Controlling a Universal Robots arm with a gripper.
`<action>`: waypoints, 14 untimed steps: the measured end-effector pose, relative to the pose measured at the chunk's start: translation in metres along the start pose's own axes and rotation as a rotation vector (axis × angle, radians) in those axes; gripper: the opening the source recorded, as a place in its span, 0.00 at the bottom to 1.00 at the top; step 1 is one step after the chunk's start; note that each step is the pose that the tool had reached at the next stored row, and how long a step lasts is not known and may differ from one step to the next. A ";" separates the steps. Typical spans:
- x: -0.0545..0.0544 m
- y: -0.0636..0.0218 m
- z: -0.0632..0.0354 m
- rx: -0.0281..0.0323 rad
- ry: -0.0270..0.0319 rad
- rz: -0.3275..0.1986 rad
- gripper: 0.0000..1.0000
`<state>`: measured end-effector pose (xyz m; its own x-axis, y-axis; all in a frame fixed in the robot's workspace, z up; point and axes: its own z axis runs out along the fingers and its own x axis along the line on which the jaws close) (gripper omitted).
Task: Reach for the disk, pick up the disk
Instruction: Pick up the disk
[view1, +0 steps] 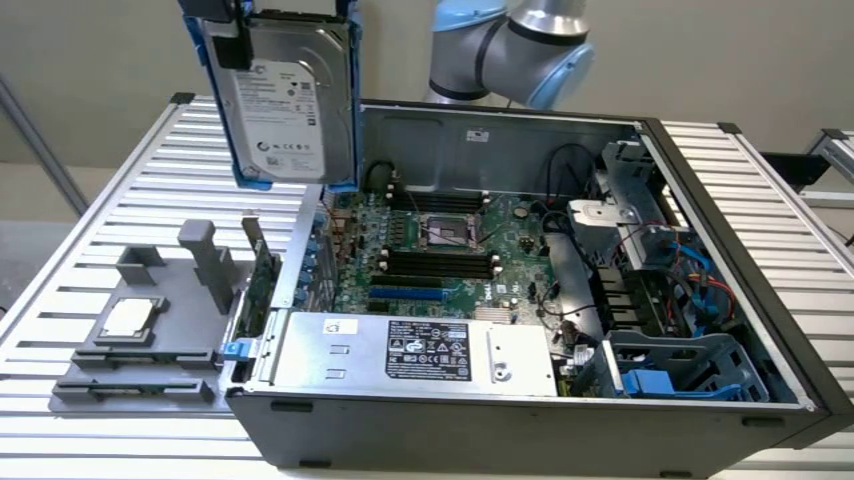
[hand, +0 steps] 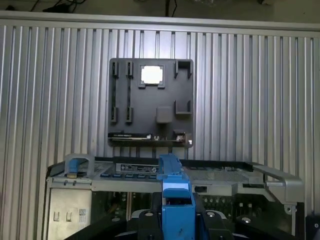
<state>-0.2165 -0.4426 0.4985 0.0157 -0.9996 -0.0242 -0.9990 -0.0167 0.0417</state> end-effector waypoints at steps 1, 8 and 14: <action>0.002 -0.0043 -0.0002 0.0000 0.0000 0.000 0.33; 0.016 -0.0338 -0.0018 0.0000 -0.0001 0.000 0.33; 0.025 -0.0605 -0.0031 -0.0001 0.0000 0.000 0.33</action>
<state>-0.1556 -0.4663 0.4985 0.0159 -0.9996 -0.0242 -0.9990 -0.0169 0.0418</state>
